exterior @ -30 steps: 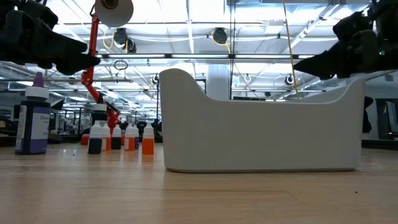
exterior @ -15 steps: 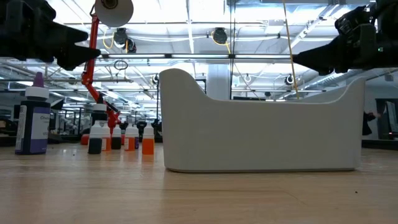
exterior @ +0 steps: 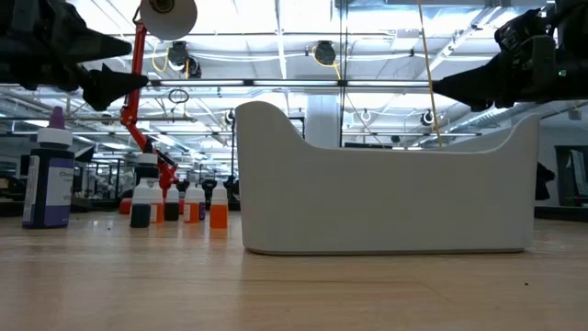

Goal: Pick & Place food coloring
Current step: Put the small dark blue food coloring bottle into the gray bin

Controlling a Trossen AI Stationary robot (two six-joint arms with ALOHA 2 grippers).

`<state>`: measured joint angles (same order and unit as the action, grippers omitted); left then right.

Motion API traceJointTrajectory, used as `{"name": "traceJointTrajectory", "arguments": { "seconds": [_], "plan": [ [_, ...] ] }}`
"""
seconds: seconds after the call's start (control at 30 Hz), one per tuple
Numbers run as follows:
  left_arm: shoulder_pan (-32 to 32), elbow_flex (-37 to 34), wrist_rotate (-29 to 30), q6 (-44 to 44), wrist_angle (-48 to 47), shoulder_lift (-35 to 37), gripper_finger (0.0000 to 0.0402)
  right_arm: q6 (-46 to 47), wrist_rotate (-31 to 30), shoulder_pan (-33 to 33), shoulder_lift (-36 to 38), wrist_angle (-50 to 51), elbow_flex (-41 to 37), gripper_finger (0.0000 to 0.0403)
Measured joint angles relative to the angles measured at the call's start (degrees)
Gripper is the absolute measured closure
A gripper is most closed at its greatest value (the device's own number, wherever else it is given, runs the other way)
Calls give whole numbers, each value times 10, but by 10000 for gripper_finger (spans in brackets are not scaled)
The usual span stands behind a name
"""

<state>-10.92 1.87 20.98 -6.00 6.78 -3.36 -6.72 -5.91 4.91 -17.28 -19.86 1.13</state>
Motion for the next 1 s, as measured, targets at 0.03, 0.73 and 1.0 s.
{"name": "traceJointTrajectory", "arguments": {
  "seconds": [0.03, 0.73, 1.0],
  "plan": [
    [0, 0, 13, -3, -5, 0, 36, 0, 0, 0, 0, 0, 0, 287],
    [81, 302, 58, -172, -215, -370, 37, 0, 0, 0, 0, 0, 0, 287],
    [106, 589, -114, -196, -520, -714, 37, 0, 0, 0, 0, 0, 0, 287]
  ]
}}
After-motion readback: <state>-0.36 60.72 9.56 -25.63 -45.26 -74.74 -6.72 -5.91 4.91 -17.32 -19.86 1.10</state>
